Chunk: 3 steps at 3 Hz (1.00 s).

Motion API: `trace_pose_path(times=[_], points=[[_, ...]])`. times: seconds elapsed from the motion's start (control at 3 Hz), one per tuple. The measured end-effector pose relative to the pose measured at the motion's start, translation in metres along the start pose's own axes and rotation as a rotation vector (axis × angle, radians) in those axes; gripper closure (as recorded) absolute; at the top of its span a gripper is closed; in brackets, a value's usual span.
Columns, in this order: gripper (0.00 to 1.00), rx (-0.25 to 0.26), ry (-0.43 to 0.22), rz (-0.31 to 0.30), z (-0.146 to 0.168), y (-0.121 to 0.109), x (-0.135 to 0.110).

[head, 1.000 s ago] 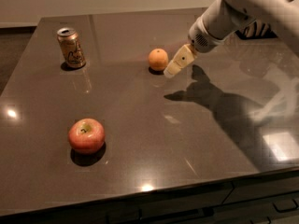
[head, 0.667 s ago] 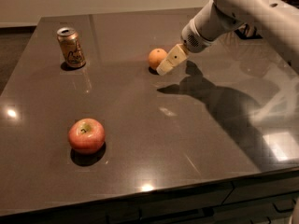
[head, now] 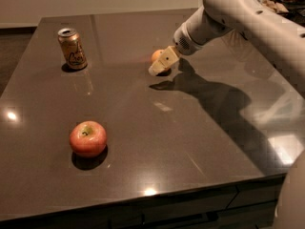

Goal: Move orange near apple

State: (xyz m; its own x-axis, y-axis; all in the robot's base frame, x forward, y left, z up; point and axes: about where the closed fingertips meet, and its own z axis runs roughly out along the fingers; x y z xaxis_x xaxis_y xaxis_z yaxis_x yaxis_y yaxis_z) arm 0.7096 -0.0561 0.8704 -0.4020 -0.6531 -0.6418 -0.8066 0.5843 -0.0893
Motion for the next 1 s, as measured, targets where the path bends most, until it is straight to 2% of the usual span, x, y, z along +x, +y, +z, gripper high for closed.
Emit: trace_pose_path(times=[0.33,0.67,1.0], points=[[0.00,-0.012,-0.005,-0.007,0.0079,0.0030,-0.0040],[0.17,-0.035,-0.005,-0.011,0.0124,0.0058,-0.0047],[0.41,-0.059,-0.009,-0.026,0.0120,0.0124,-0.0071]])
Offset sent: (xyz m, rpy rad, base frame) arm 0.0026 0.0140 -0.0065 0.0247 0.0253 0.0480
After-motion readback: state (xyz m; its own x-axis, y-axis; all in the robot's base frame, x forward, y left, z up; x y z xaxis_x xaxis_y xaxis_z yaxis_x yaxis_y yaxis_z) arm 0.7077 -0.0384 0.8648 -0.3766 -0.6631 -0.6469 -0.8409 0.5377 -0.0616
